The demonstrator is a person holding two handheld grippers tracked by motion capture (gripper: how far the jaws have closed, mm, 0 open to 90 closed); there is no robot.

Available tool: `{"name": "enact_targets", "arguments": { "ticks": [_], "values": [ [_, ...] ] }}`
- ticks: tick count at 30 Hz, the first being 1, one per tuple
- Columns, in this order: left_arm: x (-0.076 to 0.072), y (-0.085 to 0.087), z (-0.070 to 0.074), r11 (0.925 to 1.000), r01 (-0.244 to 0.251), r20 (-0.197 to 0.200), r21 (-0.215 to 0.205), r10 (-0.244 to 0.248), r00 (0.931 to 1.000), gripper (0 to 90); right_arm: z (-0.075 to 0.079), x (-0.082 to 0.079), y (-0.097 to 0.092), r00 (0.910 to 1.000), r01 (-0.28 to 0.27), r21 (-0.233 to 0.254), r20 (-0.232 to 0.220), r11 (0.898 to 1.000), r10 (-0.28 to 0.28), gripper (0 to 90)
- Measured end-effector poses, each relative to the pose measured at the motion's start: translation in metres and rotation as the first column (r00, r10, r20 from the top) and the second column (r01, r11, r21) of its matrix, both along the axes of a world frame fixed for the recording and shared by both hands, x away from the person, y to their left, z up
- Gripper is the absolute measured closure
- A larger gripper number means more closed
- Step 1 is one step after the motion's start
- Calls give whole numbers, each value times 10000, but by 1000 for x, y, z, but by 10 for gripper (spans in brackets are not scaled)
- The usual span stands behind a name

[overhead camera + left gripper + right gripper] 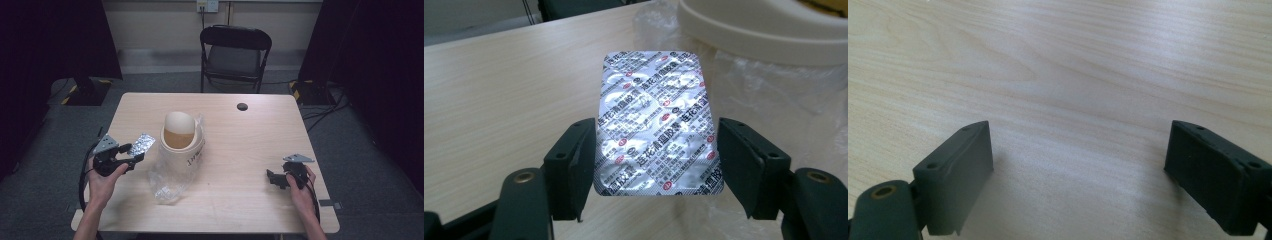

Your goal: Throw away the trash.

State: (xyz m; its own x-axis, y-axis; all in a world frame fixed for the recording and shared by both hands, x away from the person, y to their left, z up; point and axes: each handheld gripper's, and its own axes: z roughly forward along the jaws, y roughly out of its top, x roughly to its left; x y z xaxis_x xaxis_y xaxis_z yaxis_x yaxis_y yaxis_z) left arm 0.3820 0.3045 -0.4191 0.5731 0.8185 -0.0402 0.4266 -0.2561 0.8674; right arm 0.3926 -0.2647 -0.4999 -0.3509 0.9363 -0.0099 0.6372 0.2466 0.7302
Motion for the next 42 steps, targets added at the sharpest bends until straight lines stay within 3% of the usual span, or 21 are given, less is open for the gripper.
{"name": "enact_targets", "arguments": {
  "ticks": [5,6,12,18,26,32,42],
  "values": [
    [-5,-6,10,9999,43,164,-103,-41,9999,341,0,0,0,10000,0,2,0,10000,0,109],
    [-7,-9,14,9995,175,230,-279,-168,9996,341,0,0,0,10000,5,-3,11,10000,-5,109],
    [-13,-20,27,9985,463,473,-306,-448,9979,341,0,0,0,10000,10,-5,12,10000,-10,109],
    [-18,-22,35,9973,575,598,-455,-548,9967,341,0,0,0,10000,9,-3,12,10000,-9,109],
    [-24,-31,46,9926,1149,880,-386,-1111,9899,341,0,0,0,10000,4,1,11,10000,-4,109],
    [-24,-48,46,9848,1732,620,-137,-1720,9831,341,0,0,0,10000,7,-4,13,10000,-7,110],
    [-14,-63,47,9789,2043,338,-7,-2041,9784,341,0,0,0,10000,10,-6,11,10000,-10,109]
  ]
}}
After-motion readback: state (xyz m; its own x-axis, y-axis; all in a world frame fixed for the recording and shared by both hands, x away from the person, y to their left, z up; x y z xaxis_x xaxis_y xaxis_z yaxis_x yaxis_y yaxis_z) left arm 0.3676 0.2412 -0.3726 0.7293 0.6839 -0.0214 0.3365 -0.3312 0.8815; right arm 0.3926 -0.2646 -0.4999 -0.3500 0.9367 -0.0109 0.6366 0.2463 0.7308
